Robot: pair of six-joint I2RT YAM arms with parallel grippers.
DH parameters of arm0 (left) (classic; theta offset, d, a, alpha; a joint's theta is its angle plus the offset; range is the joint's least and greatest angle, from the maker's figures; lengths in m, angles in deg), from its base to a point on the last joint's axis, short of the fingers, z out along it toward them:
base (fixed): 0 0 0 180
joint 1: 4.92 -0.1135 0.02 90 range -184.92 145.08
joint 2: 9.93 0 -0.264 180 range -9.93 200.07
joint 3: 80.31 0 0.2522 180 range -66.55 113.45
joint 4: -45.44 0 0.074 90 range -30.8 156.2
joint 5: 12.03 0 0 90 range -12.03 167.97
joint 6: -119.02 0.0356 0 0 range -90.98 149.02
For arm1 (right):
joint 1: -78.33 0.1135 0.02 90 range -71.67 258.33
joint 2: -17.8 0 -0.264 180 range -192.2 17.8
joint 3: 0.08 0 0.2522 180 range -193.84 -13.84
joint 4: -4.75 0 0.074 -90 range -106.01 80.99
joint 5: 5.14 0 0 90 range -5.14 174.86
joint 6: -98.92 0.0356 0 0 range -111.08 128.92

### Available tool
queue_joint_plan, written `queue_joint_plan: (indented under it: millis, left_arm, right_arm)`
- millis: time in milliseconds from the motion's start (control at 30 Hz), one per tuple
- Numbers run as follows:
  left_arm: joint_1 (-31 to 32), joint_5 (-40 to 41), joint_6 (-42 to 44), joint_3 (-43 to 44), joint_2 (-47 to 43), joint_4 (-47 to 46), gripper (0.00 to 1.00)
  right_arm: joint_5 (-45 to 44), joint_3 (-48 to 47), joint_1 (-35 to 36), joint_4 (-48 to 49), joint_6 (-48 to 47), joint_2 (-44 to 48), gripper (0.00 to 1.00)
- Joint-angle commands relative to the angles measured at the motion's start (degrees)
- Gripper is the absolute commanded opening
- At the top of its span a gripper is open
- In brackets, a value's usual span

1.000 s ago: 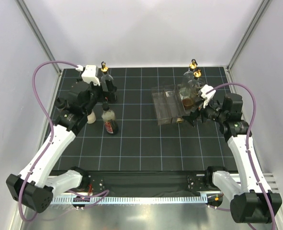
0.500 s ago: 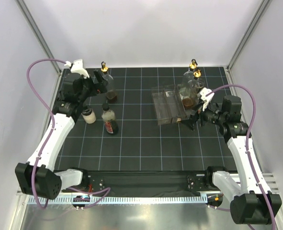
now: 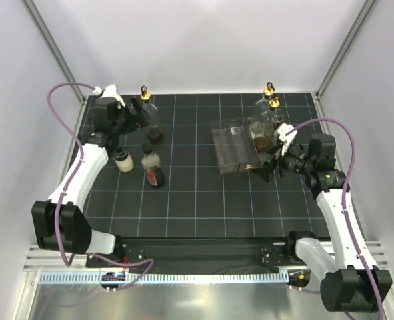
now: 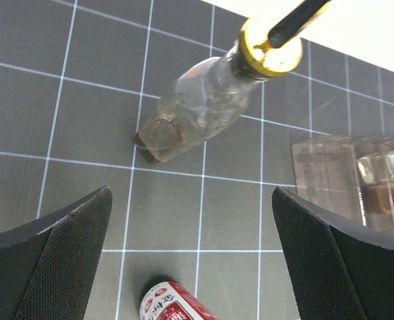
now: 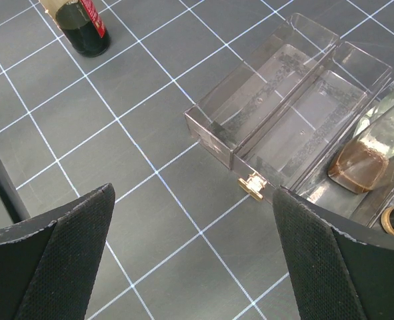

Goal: Organize the condiment bottles
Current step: Pick up the bottle from the center of the board.

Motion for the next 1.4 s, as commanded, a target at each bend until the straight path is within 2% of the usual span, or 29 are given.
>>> queue_joint_plan:
  millis: [0,433,667,900,1067,1367]
  left_arm:
    - [-0.48,0.35,0.39,2.92,1.52,-0.07,1.00]
    - [-0.39,0.09,1.19,8.80,11.10,0.90,1.00]
    - [-0.30,-0.70,4.00,11.53,13.48,0.73,0.97]
    - [-0.39,-1.92,10.23,12.32,15.76,-5.94,0.94]
    - [-0.39,-5.53,11.38,13.64,17.78,-10.70,0.89]
    - [-0.30,-6.24,13.84,15.22,20.16,-14.30,0.84]
  right_arm:
    - [1.15,0.07,0.09,-0.17,-1.08,0.92,1.00]
    - [1.85,0.25,0.09,0.00,-1.00,0.31,1.00]
    - [2.12,0.16,0.09,-0.26,-1.17,0.04,1.00]
    - [2.21,0.07,0.09,-0.53,-1.35,-0.48,1.00]
    - [2.12,0.07,0.09,-0.53,-1.52,-0.66,1.00]
    - [2.47,-0.02,0.09,-0.88,-1.70,-1.45,1.00]
